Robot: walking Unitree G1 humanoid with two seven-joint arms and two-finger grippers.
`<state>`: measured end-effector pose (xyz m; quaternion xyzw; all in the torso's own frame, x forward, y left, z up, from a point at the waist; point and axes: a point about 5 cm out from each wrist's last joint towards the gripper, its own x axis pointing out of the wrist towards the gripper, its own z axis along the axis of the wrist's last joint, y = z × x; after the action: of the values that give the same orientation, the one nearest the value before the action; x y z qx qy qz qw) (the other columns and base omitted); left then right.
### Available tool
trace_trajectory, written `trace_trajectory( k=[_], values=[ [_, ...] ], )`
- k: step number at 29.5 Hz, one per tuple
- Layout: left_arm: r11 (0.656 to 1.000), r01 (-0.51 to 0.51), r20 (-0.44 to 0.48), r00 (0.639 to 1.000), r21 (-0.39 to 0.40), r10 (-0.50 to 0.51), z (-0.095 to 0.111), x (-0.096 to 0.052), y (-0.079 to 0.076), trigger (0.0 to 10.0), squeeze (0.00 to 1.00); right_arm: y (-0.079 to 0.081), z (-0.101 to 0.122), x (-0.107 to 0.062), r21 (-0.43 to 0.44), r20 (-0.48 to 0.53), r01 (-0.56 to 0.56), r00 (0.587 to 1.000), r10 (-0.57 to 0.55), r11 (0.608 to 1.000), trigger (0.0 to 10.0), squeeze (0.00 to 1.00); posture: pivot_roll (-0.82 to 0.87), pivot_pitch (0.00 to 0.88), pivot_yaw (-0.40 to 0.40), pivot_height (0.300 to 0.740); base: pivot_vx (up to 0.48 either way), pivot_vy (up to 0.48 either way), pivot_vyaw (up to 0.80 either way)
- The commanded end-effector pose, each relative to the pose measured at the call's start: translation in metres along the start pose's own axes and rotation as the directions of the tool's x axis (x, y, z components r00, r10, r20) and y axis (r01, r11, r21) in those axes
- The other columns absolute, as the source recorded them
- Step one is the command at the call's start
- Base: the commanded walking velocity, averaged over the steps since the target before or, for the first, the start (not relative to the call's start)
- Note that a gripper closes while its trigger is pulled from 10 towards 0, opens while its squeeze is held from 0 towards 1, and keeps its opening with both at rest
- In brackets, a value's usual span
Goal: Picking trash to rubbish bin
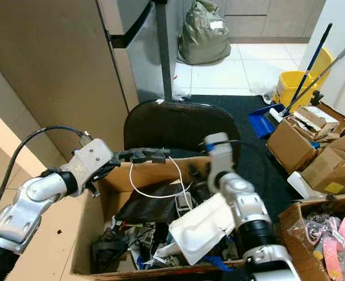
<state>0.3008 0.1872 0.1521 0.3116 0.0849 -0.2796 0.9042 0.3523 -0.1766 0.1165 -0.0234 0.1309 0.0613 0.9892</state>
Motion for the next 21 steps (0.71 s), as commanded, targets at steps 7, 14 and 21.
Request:
trace_trajectory(
  k=[7,14,21],
  values=[
    [0.998,0.047,-0.052,0.997,-0.031,-0.049,-0.010,-0.006,0.001,0.0,0.00,-0.040,0.018,-0.012,0.087,0.176,0.330,0.924,-0.340,0.940,10.0,0.00,0.07,0.140,0.069,0.740,0.000,0.000,0.00],
    [0.935,0.309,-0.051,0.945,-0.172,-0.322,-0.006,-0.020,-0.021,0.0,0.00,-0.030,0.020,-0.007,0.147,0.206,0.262,0.935,-0.289,0.954,10.0,0.00,0.07,0.140,0.071,0.740,0.000,0.000,0.00],
    [0.892,0.402,-0.070,0.903,-0.208,-0.424,-0.008,-0.030,-0.028,0.0,0.00,-0.024,0.018,-0.003,0.167,0.213,0.271,0.929,-0.303,0.948,10.0,0.00,0.07,0.141,0.067,0.740,0.000,0.000,0.00]
  ],
)
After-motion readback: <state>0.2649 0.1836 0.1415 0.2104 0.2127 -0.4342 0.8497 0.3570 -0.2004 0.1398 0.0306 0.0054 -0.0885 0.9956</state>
